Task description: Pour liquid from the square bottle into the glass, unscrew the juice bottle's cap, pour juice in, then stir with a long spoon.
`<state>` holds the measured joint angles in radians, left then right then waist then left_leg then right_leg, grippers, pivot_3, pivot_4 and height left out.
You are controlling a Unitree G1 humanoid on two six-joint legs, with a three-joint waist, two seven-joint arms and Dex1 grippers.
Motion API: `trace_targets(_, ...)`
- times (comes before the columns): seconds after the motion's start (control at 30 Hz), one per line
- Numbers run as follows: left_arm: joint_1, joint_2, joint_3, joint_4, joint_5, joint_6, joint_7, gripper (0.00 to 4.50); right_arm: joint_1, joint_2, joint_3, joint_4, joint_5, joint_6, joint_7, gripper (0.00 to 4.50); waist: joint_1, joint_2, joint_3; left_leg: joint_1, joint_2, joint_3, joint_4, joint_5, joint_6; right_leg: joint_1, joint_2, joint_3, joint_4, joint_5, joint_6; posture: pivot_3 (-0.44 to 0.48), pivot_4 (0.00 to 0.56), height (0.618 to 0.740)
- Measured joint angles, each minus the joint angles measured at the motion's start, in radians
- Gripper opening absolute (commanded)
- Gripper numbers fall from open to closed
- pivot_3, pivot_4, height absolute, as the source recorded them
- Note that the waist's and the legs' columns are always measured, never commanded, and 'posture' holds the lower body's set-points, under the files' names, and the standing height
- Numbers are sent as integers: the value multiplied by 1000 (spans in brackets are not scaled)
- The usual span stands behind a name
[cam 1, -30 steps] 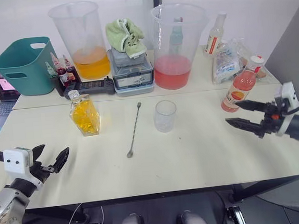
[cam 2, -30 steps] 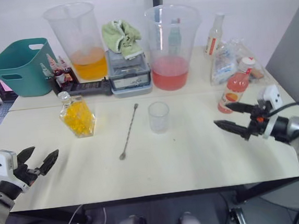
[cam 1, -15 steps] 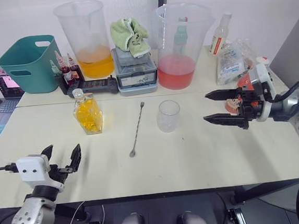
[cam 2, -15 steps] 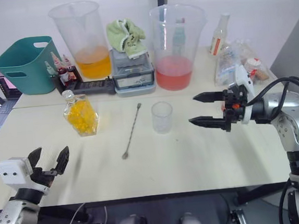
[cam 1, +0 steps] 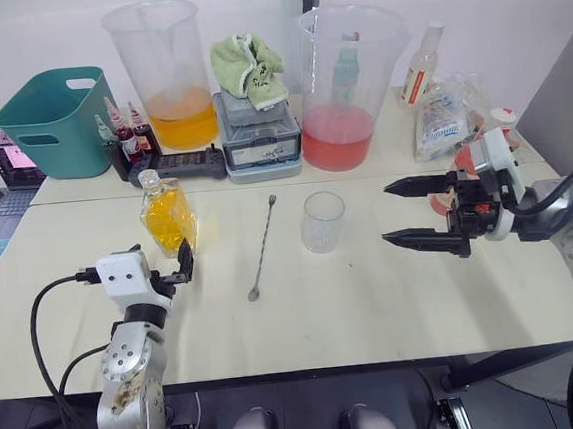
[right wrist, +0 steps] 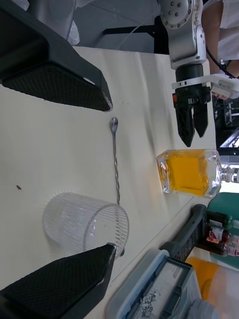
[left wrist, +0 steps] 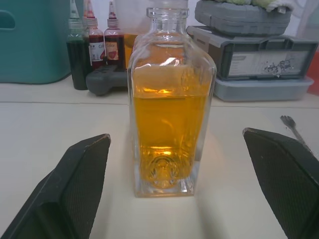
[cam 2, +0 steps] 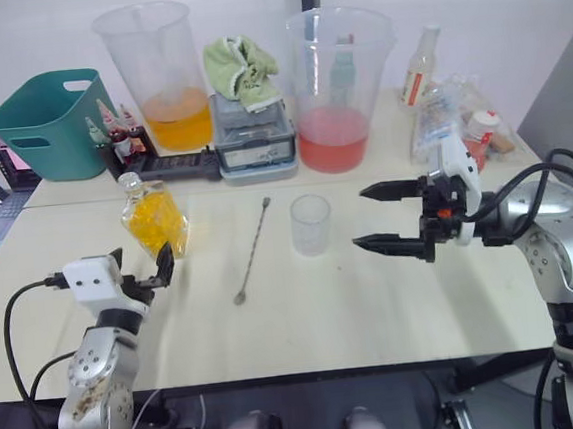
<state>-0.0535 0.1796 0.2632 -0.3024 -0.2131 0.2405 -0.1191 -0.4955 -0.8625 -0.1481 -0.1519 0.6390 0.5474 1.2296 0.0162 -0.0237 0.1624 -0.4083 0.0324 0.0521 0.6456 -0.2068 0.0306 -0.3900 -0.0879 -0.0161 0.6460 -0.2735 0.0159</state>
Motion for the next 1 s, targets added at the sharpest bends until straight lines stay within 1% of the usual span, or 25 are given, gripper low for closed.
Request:
trace_targets(0.27,-135,29,-7,108,9,4,7,4500,35,-14,-23,-16,-3,0,-33,4494,0,0,0,0,0,0,0,0,0,0,1,0,0,0,1,0,150,740)
trace_targets(0.37,-155,37,-12,132,12,4,6,4500,36,-14,-24,-18,-3,-1,-38,4494,-1,0,0,0,0,0,0,0,0,0,1,1,0,0,1,0,150,740)
trace_targets(0.43,-196,46,-12,183,16,7,10,4500,39,-14,-27,-18,-6,-5,-45,4494,-1,0,0,0,0,0,0,0,0,0,2,1,0,0,1,0,150,740)
trace_targets(0.57,-318,68,-1,317,18,8,24,4500,40,-13,-27,-20,-10,-10,-64,4494,2,0,0,0,-1,1,1,0,0,0,1,1,0,1,2,0,150,740)
trace_targets(0.67,-369,69,-2,383,17,8,25,3727,39,7,-25,-32,-10,-13,-89,4500,0,-1,0,-1,-1,0,0,0,0,0,1,1,-1,1,2,0,150,740)
trace_targets(0.73,-386,72,0,407,17,7,24,3065,39,17,-19,-42,-9,-13,-102,4500,-1,-1,0,-1,-1,1,0,0,0,-1,1,1,0,1,3,0,150,740)
trace_targets(0.77,-388,81,1,412,17,7,23,2837,39,18,-19,-43,-9,-13,-106,4500,-1,-1,0,-1,-1,0,0,0,1,-1,1,1,0,2,3,0,150,740)
trace_targets(1.0,-388,96,0,410,14,21,1,2837,40,18,-19,-56,-8,-13,-122,4500,-2,-1,0,-1,-1,0,0,0,1,-1,1,1,0,2,3,0,150,740)
